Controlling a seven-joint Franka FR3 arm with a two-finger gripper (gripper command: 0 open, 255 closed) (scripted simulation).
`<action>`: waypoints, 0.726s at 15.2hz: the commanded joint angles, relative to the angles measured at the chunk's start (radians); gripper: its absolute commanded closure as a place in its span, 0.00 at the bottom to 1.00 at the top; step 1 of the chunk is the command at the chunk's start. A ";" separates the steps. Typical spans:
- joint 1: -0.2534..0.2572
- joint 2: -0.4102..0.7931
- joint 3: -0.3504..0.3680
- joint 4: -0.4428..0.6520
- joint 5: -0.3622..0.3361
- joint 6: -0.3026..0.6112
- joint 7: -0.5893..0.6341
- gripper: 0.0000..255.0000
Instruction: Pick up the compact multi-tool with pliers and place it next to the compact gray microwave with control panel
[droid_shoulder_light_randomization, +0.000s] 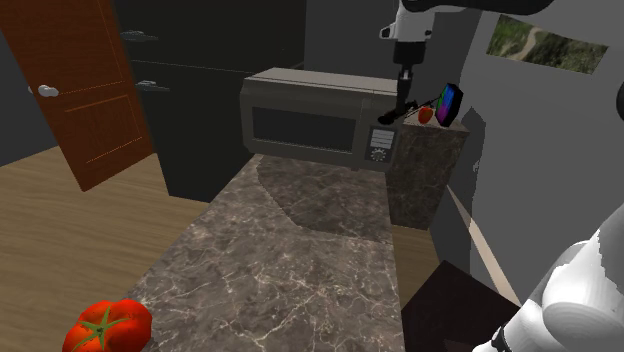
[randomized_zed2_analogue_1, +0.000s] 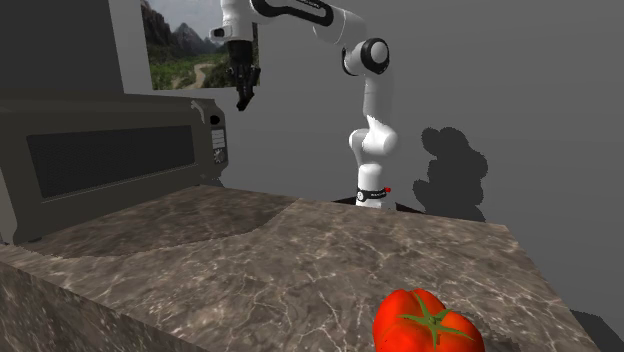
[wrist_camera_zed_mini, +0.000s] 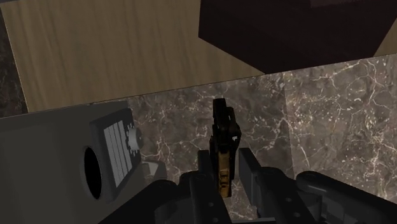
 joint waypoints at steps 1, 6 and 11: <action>0.000 -0.017 0.001 -0.050 -0.002 0.034 0.003 1.00; 0.001 -0.041 0.001 -0.146 -0.004 0.106 0.010 1.00; 0.000 -0.057 0.001 -0.234 -0.007 0.177 0.015 1.00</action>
